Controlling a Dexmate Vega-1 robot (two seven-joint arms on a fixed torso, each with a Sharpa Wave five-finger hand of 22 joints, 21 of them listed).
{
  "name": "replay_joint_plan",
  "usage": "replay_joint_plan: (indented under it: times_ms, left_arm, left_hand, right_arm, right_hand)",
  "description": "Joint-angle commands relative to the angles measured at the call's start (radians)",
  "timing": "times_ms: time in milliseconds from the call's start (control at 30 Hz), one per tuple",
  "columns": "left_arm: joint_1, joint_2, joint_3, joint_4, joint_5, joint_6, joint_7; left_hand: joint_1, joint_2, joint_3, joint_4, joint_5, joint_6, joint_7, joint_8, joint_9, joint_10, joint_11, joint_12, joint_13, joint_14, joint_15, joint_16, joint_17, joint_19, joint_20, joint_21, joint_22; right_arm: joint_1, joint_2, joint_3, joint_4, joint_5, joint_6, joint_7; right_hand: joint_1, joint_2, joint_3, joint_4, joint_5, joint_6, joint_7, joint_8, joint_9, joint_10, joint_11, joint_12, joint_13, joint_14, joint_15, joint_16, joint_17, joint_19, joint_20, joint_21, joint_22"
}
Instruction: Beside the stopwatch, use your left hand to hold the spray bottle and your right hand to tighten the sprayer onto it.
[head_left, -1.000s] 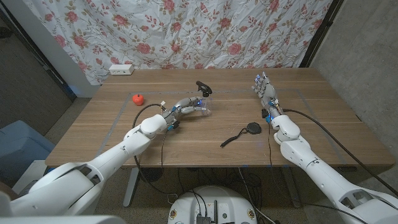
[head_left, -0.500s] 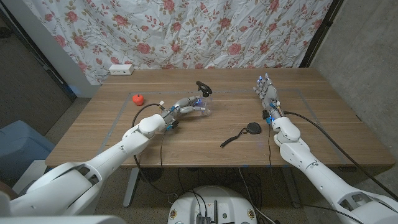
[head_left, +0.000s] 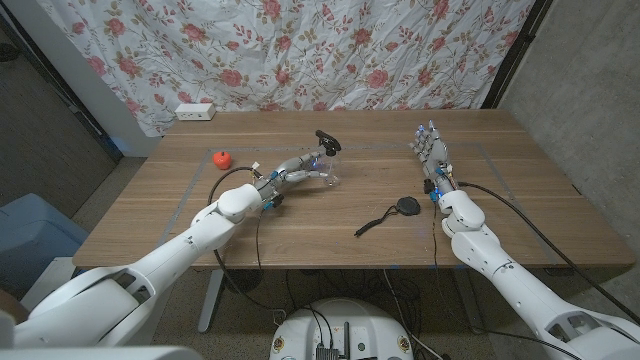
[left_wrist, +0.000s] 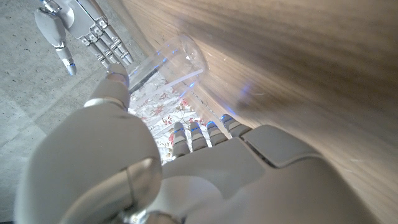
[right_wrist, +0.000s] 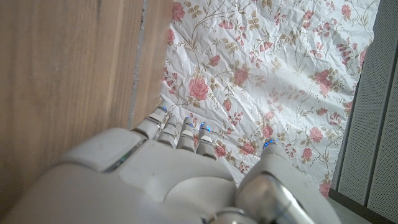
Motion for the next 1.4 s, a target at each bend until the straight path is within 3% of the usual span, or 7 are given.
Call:
replay_joint_plan:
  times_ms: [33,367,767,1400]
  left_arm:
    - [0.035,0.022,-0.041,-0.026,-0.058,-0.027,-0.015]
    - [0.065,0.034,-0.085,-0.036,-0.117,-0.048,-0.020]
    - [0.068,0.022,-0.121,0.021,-0.156,-0.093,-0.022]
    - [0.052,-0.052,-0.149,0.135,-0.215,-0.150,-0.019]
  left_hand:
    - [-0.027,-0.006,-0.010,0.006,-0.003,-0.008,0.015,0.003,-0.001,-0.020,0.002,-0.001,0.003,-0.018,-0.001,0.003,0.002,-0.013,-0.012,0.005,0.003]
    - [-0.064,0.004,-0.016,0.020,-0.002,-0.027,0.027,0.004,-0.001,-0.049,0.002,0.000,0.002,-0.052,0.012,0.002,0.002,-0.057,-0.014,0.000,0.003]
    - [-0.085,0.019,-0.015,0.026,0.001,-0.047,0.032,0.001,-0.002,-0.062,0.012,0.003,0.001,-0.056,0.020,0.007,0.001,-0.061,-0.002,0.007,0.004]
    - [-0.113,0.045,-0.014,0.037,0.000,-0.024,0.034,0.012,-0.002,-0.051,0.010,0.012,0.000,-0.046,0.021,0.013,0.001,-0.057,-0.001,0.013,0.004]
  right_arm:
    - [-0.008,-0.006,0.003,-0.010,-0.003,-0.008,-0.013]
    - [-0.002,-0.006,-0.002,-0.011,-0.011,-0.019,-0.022]
    - [0.021,0.004,-0.009,0.010,-0.011,-0.028,-0.016]
    - [0.048,0.019,-0.005,0.055,0.021,-0.010,0.039]
  right_hand:
    - [-0.011,0.003,0.003,0.001,0.006,0.001,0.002,0.006,0.002,-0.008,-0.002,0.003,0.002,-0.007,-0.001,-0.001,-0.001,-0.007,0.003,0.003,0.001]
    - [-0.013,0.002,0.005,-0.001,0.006,0.000,0.000,0.006,0.002,-0.013,-0.002,0.003,0.002,-0.012,0.004,-0.001,-0.003,-0.016,0.005,0.003,0.001]
    - [-0.015,0.002,0.006,-0.002,0.007,-0.006,0.004,0.005,0.002,-0.016,-0.002,0.004,0.002,-0.014,0.005,0.001,-0.005,-0.020,0.004,0.005,0.001]
    - [-0.013,0.003,0.010,-0.009,0.007,-0.006,0.003,0.007,0.002,-0.018,-0.004,0.005,0.002,-0.018,0.002,0.002,-0.009,-0.024,0.004,0.008,0.001]
